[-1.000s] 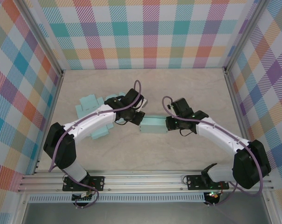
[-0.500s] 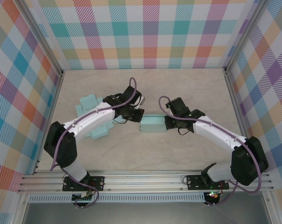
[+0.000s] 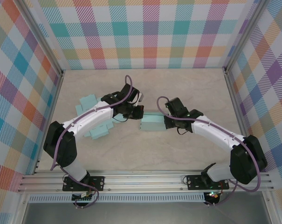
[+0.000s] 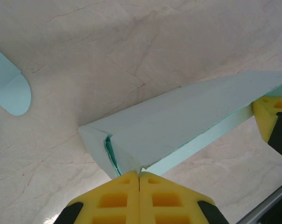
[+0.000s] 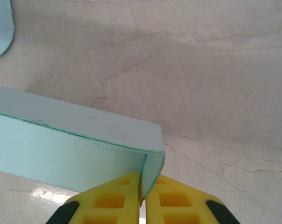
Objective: Fold the paper box
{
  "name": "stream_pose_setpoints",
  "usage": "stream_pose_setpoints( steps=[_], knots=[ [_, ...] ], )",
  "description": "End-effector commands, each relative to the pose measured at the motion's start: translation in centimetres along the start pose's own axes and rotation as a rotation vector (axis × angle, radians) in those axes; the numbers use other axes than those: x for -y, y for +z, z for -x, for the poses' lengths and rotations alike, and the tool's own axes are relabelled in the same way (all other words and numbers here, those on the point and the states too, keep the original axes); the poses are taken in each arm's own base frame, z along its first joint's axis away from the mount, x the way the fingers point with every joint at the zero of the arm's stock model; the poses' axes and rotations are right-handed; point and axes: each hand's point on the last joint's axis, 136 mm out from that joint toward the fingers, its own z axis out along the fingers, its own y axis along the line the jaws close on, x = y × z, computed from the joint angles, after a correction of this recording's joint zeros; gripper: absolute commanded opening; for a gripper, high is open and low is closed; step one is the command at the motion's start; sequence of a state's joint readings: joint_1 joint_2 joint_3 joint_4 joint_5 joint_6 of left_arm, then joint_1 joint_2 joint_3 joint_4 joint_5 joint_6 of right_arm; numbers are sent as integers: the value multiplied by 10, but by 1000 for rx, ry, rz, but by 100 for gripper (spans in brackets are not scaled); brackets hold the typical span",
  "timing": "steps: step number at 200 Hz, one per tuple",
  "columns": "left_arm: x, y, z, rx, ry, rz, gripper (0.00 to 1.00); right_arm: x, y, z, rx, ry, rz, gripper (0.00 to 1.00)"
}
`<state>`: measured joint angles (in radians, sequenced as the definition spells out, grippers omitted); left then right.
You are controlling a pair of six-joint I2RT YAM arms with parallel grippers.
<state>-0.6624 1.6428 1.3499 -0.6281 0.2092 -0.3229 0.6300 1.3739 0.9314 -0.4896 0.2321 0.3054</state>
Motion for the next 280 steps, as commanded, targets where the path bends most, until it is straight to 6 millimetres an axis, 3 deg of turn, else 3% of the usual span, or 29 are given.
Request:
stream_pose_setpoints(
  steps=[1, 50, 84, 121, 166, 194, 234, 280],
  knots=[
    [14, -5, 1, 22, 6, -68, 0, -3, 17, -40, -151, -42, -1, 12],
    [-23, 3, -9, 46, 28, 95, 0, -6, -2, -19, -95, 20, 10, 20],
    [-30, 3, -11, 71, 74, 169, 0, -6, -13, -6, -44, 52, 10, 27],
    [-29, 3, -10, 83, 110, 207, 0, -9, -23, 3, -14, 93, 30, 41],
    [-26, 2, -11, 85, 136, 236, 0, -22, -44, 21, 49, 127, 114, 44],
    [-23, 3, -10, 88, 144, 236, 0, -19, -51, 30, 81, 142, 102, 45],
    [-23, 4, -10, 96, 146, 243, 0, -6, -55, 46, 123, 219, 51, 43],
    [-21, 7, -11, 99, 153, 246, 0, -10, -53, 64, 132, 248, 87, 40]
  ],
)
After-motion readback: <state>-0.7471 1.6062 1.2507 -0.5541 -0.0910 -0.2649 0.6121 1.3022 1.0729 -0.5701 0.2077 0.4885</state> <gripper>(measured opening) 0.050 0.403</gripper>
